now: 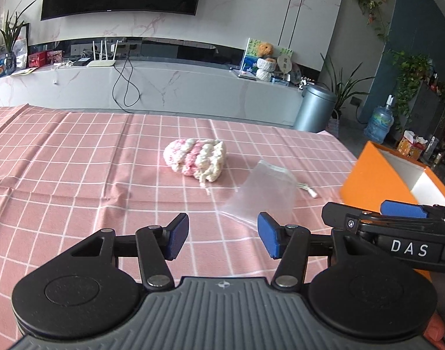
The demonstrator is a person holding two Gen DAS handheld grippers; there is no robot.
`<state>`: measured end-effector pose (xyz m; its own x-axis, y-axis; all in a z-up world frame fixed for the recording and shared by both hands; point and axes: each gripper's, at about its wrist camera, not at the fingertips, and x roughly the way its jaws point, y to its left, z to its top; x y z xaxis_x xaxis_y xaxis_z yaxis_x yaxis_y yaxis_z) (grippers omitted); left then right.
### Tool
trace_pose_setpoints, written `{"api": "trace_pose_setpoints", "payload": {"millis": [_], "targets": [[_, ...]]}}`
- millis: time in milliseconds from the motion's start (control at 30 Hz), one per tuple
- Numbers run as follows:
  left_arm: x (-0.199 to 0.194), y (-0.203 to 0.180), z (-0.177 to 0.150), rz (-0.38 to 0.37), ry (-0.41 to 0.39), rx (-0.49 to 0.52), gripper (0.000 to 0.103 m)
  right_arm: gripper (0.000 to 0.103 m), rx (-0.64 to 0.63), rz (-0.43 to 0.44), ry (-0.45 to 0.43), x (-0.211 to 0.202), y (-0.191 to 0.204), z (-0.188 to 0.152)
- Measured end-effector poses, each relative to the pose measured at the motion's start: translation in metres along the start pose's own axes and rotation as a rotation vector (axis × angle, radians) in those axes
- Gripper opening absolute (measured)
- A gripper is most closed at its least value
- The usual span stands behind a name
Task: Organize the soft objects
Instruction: 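Move both open tools back over the crocheted pouch and mesh bag, then grasp the clear mesh bag with the right tool while the left tool grasps the pink-white crocheted pouch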
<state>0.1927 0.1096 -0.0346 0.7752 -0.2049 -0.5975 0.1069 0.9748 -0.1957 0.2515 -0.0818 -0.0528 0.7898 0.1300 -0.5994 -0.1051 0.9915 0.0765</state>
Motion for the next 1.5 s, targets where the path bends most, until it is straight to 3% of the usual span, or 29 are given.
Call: {"api": "trace_pose_setpoints", "payload": {"millis": [300, 567, 867, 1067, 1167, 1233, 1333, 1367, 1400, 1433, 1500], "targets": [[0.032, 0.027, 0.004, 0.036, 0.059, 0.006, 0.063, 0.1, 0.122, -0.056, 0.116, 0.062, 0.001, -0.001], [0.064, 0.042, 0.006, 0.031, 0.107, 0.017, 0.058, 0.1, 0.254, -0.054, 0.219, 0.109, -0.01, -0.002], [0.091, 0.044, 0.016, 0.022, 0.13, 0.07, 0.054, 0.101, 0.292, -0.042, 0.187, 0.136, 0.007, 0.015], [0.102, 0.048, 0.025, 0.036, 0.125, 0.115, 0.053, 0.1, 0.191, -0.074, 0.167, 0.149, 0.034, 0.017], [0.106, 0.048, 0.027, 0.042, 0.127, 0.145, 0.054, 0.09, 0.148, -0.096, 0.153, 0.153, 0.041, 0.019], [0.107, 0.048, 0.027, 0.034, 0.125, 0.172, 0.056, 0.075, 0.112, -0.116, 0.144, 0.154, 0.044, 0.02], [0.11, 0.043, 0.026, 0.031, 0.113, 0.219, 0.06, 0.061, 0.081, -0.139, 0.135, 0.151, 0.044, 0.018], [0.11, 0.041, 0.026, 0.031, 0.101, 0.239, 0.065, 0.052, 0.059, -0.146, 0.127, 0.151, 0.044, 0.018], [0.11, 0.039, 0.027, 0.032, 0.087, 0.258, 0.069, 0.024, 0.034, -0.141, 0.117, 0.15, 0.043, 0.018], [0.11, 0.037, 0.029, 0.033, 0.072, 0.274, 0.071, 0.006, 0.026, -0.135, 0.117, 0.15, 0.042, 0.018], [0.11, 0.032, 0.032, 0.038, 0.042, 0.306, 0.073, 0.0, 0.057, -0.107, 0.129, 0.15, 0.035, 0.021]]}}
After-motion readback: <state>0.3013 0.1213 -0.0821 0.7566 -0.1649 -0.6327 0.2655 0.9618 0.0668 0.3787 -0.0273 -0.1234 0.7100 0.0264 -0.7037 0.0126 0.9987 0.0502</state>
